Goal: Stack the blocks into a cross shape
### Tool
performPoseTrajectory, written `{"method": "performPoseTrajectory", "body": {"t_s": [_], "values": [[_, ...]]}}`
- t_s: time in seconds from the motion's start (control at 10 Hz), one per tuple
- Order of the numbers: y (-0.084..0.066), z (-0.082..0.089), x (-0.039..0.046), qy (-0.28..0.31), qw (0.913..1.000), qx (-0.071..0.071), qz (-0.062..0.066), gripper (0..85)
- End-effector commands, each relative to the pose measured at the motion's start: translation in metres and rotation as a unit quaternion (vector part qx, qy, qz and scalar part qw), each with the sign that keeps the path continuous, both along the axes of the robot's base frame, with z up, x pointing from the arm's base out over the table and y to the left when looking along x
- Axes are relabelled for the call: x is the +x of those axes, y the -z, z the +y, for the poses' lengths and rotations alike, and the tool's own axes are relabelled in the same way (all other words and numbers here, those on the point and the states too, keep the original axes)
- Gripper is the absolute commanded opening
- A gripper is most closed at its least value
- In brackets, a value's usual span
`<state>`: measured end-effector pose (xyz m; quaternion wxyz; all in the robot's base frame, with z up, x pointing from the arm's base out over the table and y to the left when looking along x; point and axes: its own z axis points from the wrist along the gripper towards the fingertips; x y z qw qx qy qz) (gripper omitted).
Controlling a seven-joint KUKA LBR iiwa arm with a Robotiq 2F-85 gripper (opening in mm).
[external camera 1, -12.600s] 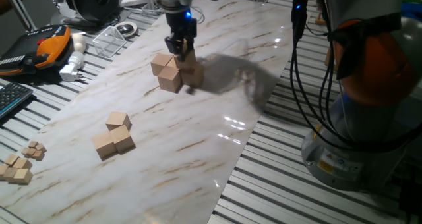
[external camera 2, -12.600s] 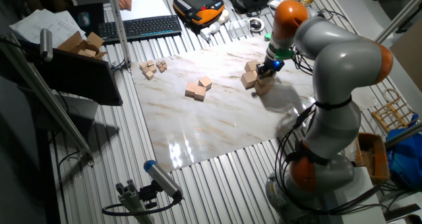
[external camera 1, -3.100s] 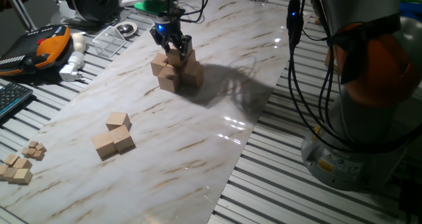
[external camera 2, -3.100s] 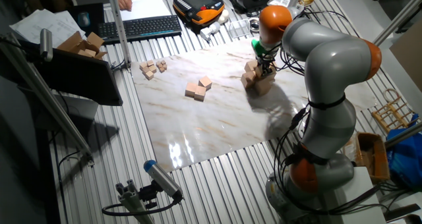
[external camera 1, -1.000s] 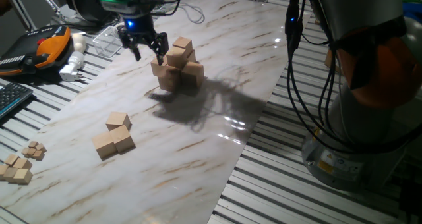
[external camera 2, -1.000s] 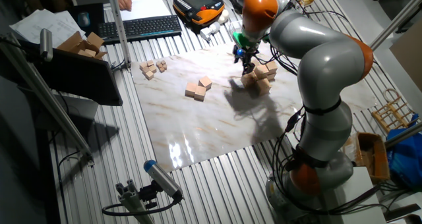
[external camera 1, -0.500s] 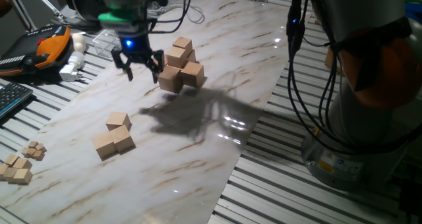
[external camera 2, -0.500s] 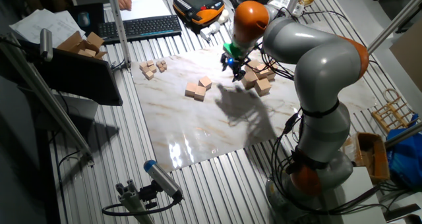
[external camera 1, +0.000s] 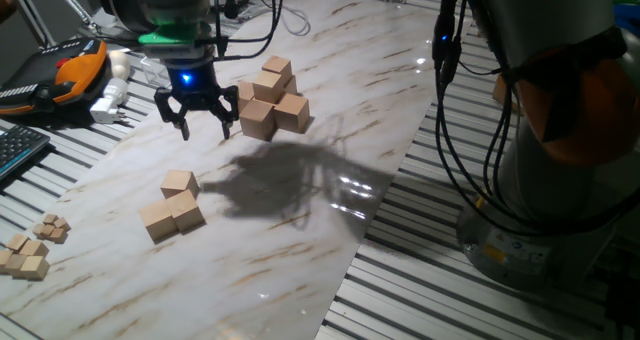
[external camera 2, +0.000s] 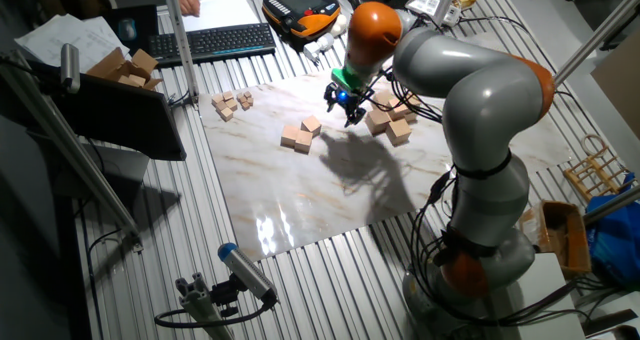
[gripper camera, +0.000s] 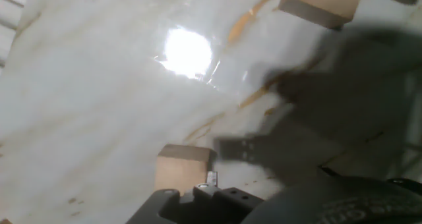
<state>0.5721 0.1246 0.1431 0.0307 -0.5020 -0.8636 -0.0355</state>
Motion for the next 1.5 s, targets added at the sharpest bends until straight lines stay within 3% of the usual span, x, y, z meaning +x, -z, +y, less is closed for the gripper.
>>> {"method": "performPoseTrajectory", "body": {"t_s": [0.0, 0.2, 0.3, 0.4, 0.6, 0.8, 1.0, 1.2, 1.4], "values": [[0.0, 0.0, 0.0, -0.013, 0.9999, 0.001, -0.004, 68.0], [0.0, 0.0, 0.0, 0.01, 0.9997, 0.024, -0.001, 68.0], [0.0, 0.0, 0.0, 0.017, 0.9997, 0.019, 0.001, 68.0], [0.001, 0.002, 0.0019, 0.026, 0.9994, 0.024, 0.001, 68.0], [0.016, 0.019, 0.0147, 0.032, 0.9992, 0.02, -0.008, 68.0], [0.027, 0.029, 0.0221, 0.027, 0.9994, 0.017, -0.016, 68.0], [0.045, 0.035, 0.0325, 0.038, 0.9987, 0.025, -0.021, 68.0], [0.061, 0.045, 0.0317, 0.047, 0.998, 0.021, -0.035, 68.0], [0.068, 0.046, 0.036, 0.056, 0.9971, 0.028, -0.043, 68.0]]}}
